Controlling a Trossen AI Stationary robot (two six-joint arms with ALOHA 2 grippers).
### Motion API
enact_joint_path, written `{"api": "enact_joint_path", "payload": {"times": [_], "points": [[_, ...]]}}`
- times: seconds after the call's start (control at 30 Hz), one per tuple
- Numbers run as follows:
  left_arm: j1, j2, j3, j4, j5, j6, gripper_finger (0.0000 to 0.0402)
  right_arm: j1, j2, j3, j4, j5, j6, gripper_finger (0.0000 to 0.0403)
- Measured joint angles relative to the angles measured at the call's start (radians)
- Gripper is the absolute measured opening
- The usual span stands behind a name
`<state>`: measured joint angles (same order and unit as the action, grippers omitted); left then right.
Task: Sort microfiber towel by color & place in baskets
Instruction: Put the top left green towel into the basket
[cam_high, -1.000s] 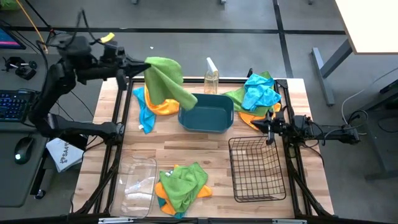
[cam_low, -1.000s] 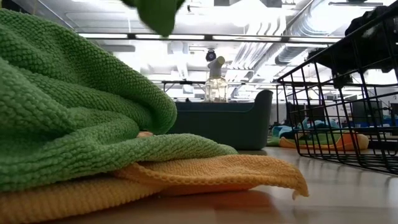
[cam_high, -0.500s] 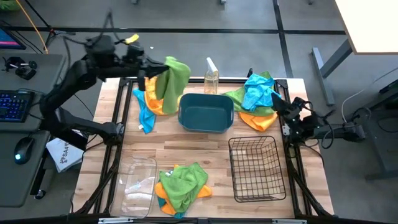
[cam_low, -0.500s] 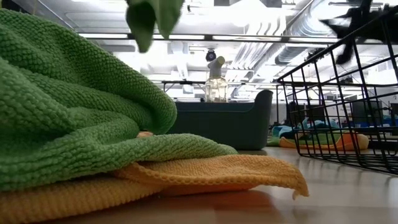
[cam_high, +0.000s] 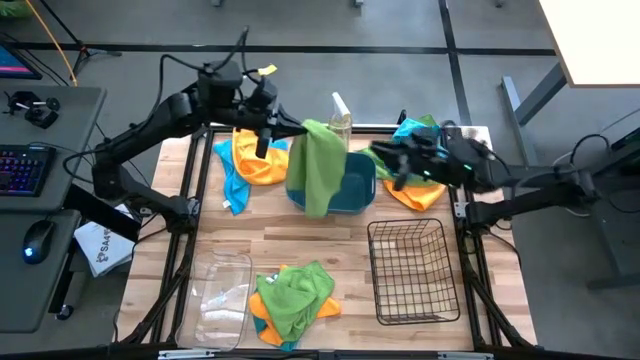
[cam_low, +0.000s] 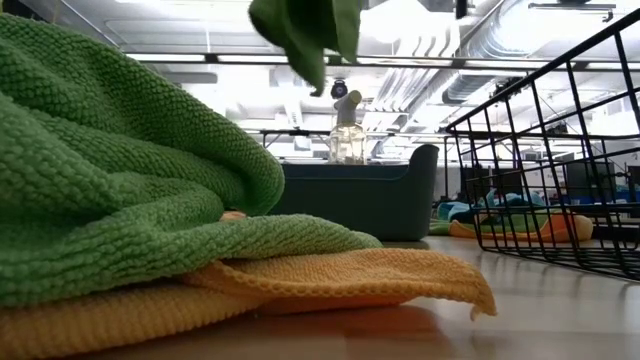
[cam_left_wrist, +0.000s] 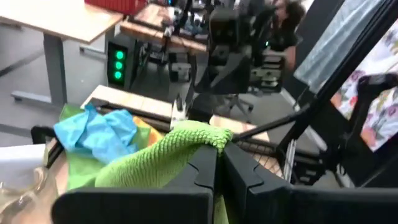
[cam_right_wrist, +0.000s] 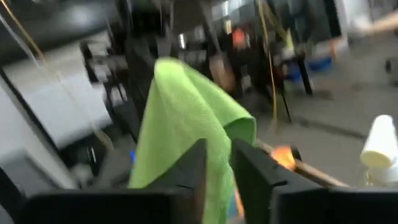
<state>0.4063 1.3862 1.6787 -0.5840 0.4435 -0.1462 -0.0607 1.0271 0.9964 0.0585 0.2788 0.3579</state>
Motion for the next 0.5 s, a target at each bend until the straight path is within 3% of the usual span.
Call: {"api": "enact_joint_path", "payload": {"times": [0.27, 0.5], "points": [[-0.008, 0.003, 0.000, -0.056, 0.000, 0.070, 0.0000, -0.057, 0.301, 0.437, -0.352, -0.129, -0.208, 0.0244], [-0.033, 0.003, 0.000, -0.056, 0.000, 0.124, 0.0000, -0.060, 0.514, 0.684, -0.484, -0.133, -0.382, 0.0283]]}}
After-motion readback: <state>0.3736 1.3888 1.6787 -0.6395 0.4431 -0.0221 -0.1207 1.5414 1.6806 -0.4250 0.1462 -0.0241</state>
